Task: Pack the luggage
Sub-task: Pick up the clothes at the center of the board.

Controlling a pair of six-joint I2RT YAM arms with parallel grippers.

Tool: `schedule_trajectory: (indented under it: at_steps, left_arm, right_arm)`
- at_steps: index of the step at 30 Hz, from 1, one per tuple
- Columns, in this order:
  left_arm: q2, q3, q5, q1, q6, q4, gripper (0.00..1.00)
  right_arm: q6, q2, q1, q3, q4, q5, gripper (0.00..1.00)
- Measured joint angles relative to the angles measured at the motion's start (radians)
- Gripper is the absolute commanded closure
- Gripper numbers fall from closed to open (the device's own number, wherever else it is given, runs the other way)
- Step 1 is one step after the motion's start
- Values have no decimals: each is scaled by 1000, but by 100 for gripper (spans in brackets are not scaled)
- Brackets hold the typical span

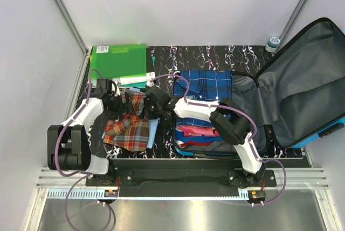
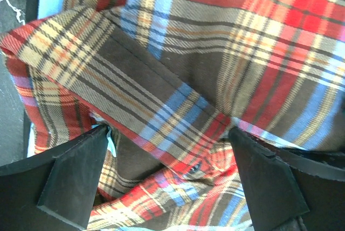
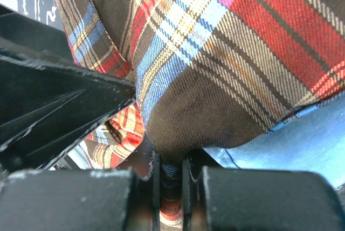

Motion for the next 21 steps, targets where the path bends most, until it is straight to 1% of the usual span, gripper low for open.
schedule_trajectory:
  at_steps: [6, 9, 14, 21]
  left_arm:
    - [-87, 26, 13, 5, -24, -18, 1]
    - [-156, 74, 10, 42, -27, -31, 1]
    - [-238, 171, -53, 114, -27, -37, 1]
    - [-258, 186, -135, 126, -23, -43, 1]
  right_arm:
    - [-20, -2, 7, 48, -63, 2, 100]
    - [-40, -24, 15, 68, -109, 11, 100]
    - [-77, -106, 23, 82, -180, 12, 100]
    - [-125, -211, 25, 107, -284, 10, 100]
